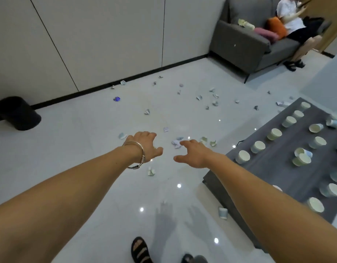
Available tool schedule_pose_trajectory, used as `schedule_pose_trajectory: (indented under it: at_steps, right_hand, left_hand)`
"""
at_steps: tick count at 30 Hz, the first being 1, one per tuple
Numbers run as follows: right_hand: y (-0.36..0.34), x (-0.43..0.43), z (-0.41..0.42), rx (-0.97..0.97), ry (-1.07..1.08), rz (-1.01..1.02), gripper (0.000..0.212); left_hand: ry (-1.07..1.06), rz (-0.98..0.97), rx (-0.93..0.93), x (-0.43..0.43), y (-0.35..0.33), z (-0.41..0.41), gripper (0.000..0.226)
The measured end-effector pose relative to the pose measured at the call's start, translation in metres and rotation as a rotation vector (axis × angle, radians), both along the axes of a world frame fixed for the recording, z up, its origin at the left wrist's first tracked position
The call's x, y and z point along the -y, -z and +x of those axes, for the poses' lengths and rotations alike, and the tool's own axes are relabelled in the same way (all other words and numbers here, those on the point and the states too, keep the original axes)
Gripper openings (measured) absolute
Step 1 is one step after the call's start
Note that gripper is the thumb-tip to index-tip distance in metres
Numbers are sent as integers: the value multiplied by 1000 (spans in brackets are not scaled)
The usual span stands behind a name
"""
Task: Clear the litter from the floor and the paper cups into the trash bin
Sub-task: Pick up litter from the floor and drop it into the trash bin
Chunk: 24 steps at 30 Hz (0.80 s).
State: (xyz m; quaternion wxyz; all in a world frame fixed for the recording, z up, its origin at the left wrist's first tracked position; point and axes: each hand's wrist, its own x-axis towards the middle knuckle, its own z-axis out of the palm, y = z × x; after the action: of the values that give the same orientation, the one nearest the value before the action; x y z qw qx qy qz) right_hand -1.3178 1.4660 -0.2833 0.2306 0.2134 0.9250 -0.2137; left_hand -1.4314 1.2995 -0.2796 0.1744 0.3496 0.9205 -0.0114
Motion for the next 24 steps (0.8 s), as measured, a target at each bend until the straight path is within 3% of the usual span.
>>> schedule_pose_trajectory:
  at_steps: [8, 15, 24]
  right_hand:
    - [127, -44, -54, 162, -65, -139, 83]
    - [224, -102, -84, 210, -108, -210, 79]
    - [433, -124, -103, 314, -75, -292, 77]
  left_hand:
    - [-98, -136, 147, -12, 118, -39, 73]
    - [-173, -121, 215, -72, 196, -48, 67]
    - [-252, -185, 395, -94, 401, -62, 67]
